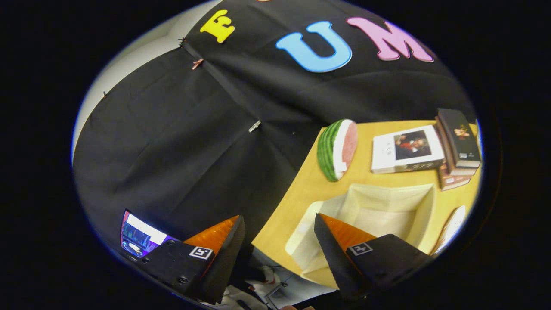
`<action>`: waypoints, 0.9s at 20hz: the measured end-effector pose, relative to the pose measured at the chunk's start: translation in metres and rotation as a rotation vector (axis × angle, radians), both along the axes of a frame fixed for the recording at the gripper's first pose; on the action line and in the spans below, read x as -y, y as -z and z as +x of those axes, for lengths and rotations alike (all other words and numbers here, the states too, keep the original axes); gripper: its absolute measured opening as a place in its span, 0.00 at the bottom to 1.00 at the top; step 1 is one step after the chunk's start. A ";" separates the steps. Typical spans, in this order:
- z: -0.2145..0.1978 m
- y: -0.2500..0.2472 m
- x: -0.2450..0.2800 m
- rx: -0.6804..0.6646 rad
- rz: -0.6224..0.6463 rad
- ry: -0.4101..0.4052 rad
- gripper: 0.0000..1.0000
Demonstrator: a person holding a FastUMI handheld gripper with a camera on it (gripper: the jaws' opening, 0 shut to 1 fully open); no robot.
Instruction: Open the storage box then place both shoes into the box .Put the left shoe in first, then the right shoe, with the right side of both shoes facing outward in a uniform manner.
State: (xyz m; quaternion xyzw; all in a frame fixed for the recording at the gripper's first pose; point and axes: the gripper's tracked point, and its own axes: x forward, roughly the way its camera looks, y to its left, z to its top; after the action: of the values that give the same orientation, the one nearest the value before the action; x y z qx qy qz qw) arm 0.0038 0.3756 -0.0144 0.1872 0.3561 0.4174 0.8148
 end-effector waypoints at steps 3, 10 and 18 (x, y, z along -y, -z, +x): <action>0.022 -0.004 0.073 0.071 -0.053 0.132 0.98; 0.043 0.084 0.250 0.101 -0.326 0.402 0.98; 0.041 0.194 0.362 -0.052 -0.459 0.522 0.98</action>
State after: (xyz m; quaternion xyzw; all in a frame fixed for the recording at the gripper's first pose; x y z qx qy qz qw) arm 0.0444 0.0135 -0.2081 0.0942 0.4015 0.0990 0.9056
